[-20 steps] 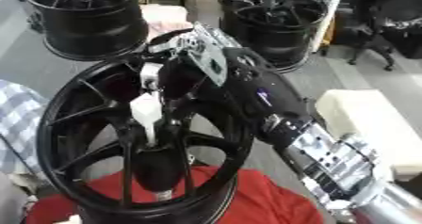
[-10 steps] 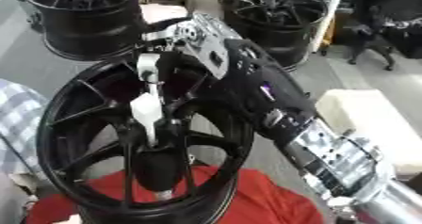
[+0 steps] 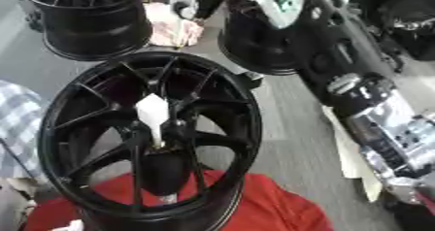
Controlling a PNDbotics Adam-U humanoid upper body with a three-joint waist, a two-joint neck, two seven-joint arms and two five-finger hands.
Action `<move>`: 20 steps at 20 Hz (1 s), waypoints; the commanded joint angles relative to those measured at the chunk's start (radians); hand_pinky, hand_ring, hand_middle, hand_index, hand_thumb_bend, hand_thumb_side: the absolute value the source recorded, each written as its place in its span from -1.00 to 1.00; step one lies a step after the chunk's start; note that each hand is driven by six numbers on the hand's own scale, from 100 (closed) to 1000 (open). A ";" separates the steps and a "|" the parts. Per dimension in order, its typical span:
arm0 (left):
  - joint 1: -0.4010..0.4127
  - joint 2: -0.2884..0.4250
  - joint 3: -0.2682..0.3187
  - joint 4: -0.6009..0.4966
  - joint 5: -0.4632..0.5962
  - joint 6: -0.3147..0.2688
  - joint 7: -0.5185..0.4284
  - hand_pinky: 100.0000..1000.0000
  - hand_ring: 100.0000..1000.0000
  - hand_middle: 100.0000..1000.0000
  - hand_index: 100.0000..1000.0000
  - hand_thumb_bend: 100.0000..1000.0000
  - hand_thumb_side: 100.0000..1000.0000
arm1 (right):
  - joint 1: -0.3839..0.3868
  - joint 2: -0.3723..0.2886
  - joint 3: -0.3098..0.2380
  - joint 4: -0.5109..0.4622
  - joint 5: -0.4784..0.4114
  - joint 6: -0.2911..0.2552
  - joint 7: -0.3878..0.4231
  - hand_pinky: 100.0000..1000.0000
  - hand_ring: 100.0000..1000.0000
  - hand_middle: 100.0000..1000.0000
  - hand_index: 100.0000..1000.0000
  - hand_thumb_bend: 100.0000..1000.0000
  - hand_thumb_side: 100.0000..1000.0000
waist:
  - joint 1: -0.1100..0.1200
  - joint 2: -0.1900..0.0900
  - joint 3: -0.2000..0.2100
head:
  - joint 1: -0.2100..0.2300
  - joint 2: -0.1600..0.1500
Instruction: Pull the pin out of the wheel hub.
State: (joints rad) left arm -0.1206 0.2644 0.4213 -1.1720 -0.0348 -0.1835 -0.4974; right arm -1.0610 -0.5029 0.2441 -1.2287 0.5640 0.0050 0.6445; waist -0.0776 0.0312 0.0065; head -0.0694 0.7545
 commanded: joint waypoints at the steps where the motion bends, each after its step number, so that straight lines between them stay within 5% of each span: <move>1: -0.004 0.028 0.011 -0.015 0.010 -0.001 0.010 0.37 0.35 0.18 0.44 -0.32 0.37 | 0.099 -0.176 -0.100 -0.110 -0.040 0.050 -0.107 0.02 -0.08 -0.02 0.46 -1.00 -0.92 | 0.006 -0.007 -0.004 | 0.012 -0.008; 4: -0.004 0.030 0.016 -0.014 0.013 -0.003 0.016 0.37 0.36 0.18 0.44 -0.32 0.37 | 0.324 -0.253 -0.214 -0.179 -0.020 0.108 -0.235 0.06 -0.06 0.01 0.48 -1.00 -0.87 | 0.007 0.000 -0.006 | 0.019 -0.018; 5: -0.004 0.031 0.018 -0.013 0.015 -0.005 0.018 0.37 0.36 0.18 0.44 -0.32 0.37 | 0.398 -0.254 -0.253 -0.193 -0.017 0.126 -0.276 0.24 0.13 0.14 0.60 -1.00 -0.66 | 0.008 0.002 -0.008 | 0.021 -0.021; 6: -0.004 0.032 0.019 -0.012 0.015 -0.007 0.020 0.37 0.36 0.18 0.44 -0.32 0.37 | 0.467 -0.245 -0.291 -0.205 -0.016 0.142 -0.318 0.33 0.24 0.22 0.66 -0.93 -0.59 | 0.009 0.005 -0.009 | 0.022 -0.023; 7: -0.004 0.032 0.021 -0.011 0.017 -0.008 0.022 0.37 0.36 0.18 0.44 -0.32 0.37 | 0.535 -0.227 -0.330 -0.210 -0.016 0.159 -0.365 0.62 0.55 0.49 0.79 -0.68 -0.33 | 0.011 0.008 -0.011 | 0.024 -0.025; 11: -0.006 0.033 0.025 -0.008 0.021 -0.013 0.028 0.36 0.36 0.18 0.44 -0.32 0.37 | 0.719 -0.118 -0.439 -0.193 -0.047 0.201 -0.580 0.75 0.67 0.60 0.82 -0.53 -0.11 | 0.016 0.016 -0.016 | 0.026 -0.030; 12: -0.007 0.033 0.026 -0.008 0.022 -0.014 0.029 0.36 0.36 0.18 0.44 -0.32 0.37 | 0.748 -0.087 -0.453 -0.183 -0.065 0.202 -0.642 0.74 0.66 0.59 0.81 -0.24 -0.69 | 0.017 0.018 -0.017 | 0.027 -0.031; 13: -0.008 0.033 0.026 -0.007 0.023 -0.015 0.029 0.36 0.36 0.18 0.44 -0.32 0.37 | 0.772 -0.057 -0.459 -0.172 -0.084 0.199 -0.703 0.72 0.63 0.57 0.80 -0.54 -0.10 | 0.019 0.019 -0.018 | 0.027 -0.031; 20: -0.016 0.027 0.024 -0.006 0.026 -0.020 0.029 0.36 0.36 0.18 0.44 -0.32 0.38 | 0.807 0.166 -0.375 -0.107 -0.205 0.062 -1.005 0.49 0.30 0.30 0.69 -0.77 -0.19 | 0.030 0.028 -0.015 | 0.021 -0.033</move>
State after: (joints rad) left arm -0.1251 0.2657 0.4413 -1.1655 -0.0142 -0.1991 -0.4693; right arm -0.2409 -0.3510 -0.1442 -1.3366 0.3823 0.0910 -0.3177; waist -0.0503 0.0634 -0.0094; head -0.0467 0.7351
